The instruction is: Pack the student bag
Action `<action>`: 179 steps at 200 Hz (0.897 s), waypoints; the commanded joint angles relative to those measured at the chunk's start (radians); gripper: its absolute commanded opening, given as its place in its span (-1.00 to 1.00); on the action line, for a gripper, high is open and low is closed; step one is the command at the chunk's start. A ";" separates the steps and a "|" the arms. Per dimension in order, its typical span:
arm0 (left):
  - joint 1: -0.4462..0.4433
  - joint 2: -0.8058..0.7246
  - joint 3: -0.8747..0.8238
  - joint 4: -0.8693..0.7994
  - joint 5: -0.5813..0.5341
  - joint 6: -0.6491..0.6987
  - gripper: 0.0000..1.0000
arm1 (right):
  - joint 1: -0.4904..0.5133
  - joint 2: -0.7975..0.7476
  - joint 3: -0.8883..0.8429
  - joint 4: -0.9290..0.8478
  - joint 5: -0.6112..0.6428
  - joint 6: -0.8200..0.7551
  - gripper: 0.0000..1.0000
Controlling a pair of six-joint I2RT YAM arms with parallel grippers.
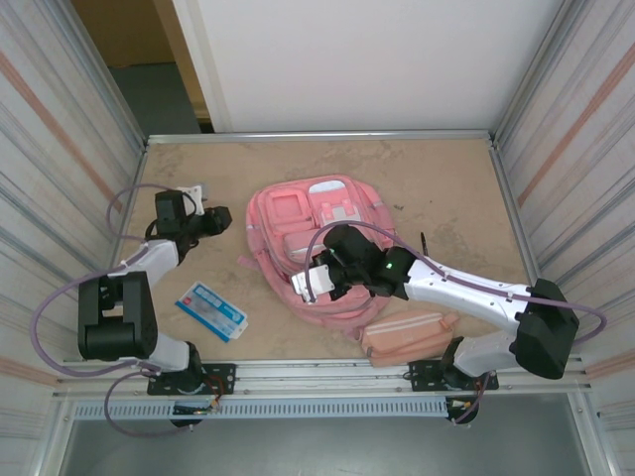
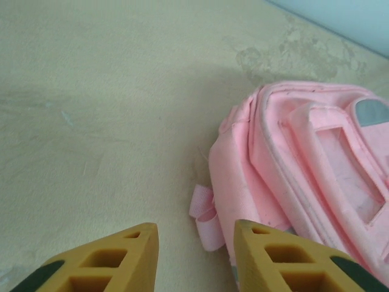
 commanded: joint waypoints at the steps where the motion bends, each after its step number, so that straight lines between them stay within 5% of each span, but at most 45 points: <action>1: -0.007 -0.052 -0.059 0.134 0.071 -0.054 -0.25 | -0.006 -0.029 0.027 0.005 -0.010 -0.006 -1.00; 42: -0.088 -0.137 -0.221 0.336 0.252 -0.177 -0.11 | -0.079 -0.065 0.040 -0.018 -0.101 0.002 -1.00; 80: -0.249 -0.229 -0.187 0.101 0.172 0.035 0.14 | -0.149 -0.082 0.061 -0.109 -0.212 -0.005 -1.00; 179: -0.348 -0.282 -0.306 0.104 0.135 0.111 0.13 | -0.284 -0.055 0.086 -0.111 -0.354 -0.194 -1.00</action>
